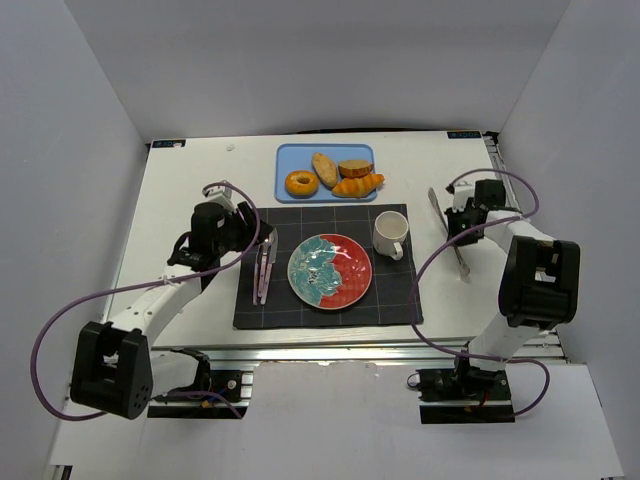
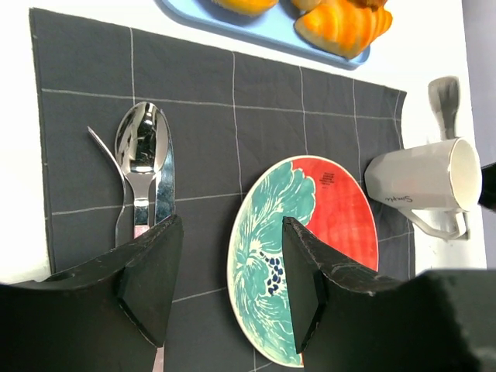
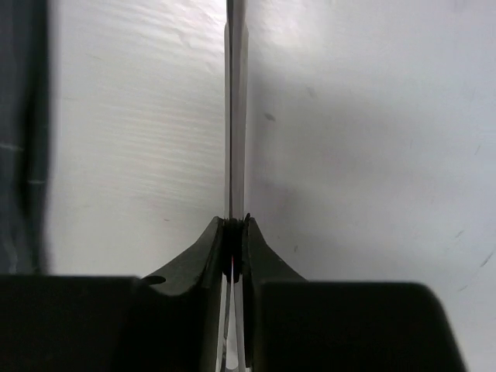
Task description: Place the bread
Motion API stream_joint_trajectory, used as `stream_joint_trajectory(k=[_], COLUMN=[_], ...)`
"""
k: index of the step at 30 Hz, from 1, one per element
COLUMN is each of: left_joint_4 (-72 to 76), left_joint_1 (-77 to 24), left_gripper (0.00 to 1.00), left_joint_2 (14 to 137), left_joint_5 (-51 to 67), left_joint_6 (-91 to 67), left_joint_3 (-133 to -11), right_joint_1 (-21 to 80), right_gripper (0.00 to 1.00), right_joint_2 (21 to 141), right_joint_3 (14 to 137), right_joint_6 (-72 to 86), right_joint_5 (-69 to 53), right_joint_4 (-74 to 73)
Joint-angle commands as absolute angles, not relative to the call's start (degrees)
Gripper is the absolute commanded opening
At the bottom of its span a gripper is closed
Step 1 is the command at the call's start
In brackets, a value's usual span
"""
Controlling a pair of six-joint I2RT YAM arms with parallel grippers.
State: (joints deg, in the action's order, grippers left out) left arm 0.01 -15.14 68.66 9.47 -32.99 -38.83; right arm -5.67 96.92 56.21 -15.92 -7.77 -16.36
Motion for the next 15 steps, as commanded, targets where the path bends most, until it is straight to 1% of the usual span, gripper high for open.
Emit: stream_joint_trajectory(k=[1, 2, 4, 6, 9, 13, 15], left_joint_4=[0.4, 0.4, 0.3, -1.3, -2.1, -3.2, -3.3], left_joint_1=[-15.3, -15.3, -15.3, -15.3, -15.3, -15.3, -15.3], left_gripper=[0.64, 0.64, 0.64, 0.64, 0.64, 0.64, 0.64], left_joint_2=[64.6, 64.2, 63.0, 62.2, 60.7, 59.4, 59.3], left_joint_5=[7.4, 7.1, 6.9, 6.9, 5.9, 4.7, 4.6], left_joint_6=[-32.6, -32.7, -33.1, -33.5, -33.8, -33.8, -33.7], left_joint_3=[-37.7, -36.7, -35.6, -34.5, -33.7, -33.7, -33.8], right_joint_1=[-2.6, -1.9, -0.2, 4.0, 7.9, 13.6, 17.0], right_gripper=[0.06, 0.07, 0.10, 0.13, 0.17, 0.24, 0.28], right_joint_2=[89.8, 89.3, 89.3, 90.4, 92.8, 96.8, 98.9], right_joint_3=[65.5, 67.0, 71.4, 76.3, 81.3, 90.0, 91.7], right_joint_6=[-31.5, -35.6, -38.7, -42.9, -45.8, -52.3, -54.0], right_joint_5=[-18.6, -19.6, -21.4, -21.4, -21.1, -18.4, -16.4], right_joint_4=[-19.3, -20.4, -22.3, -24.0, -26.2, -28.8, -28.5])
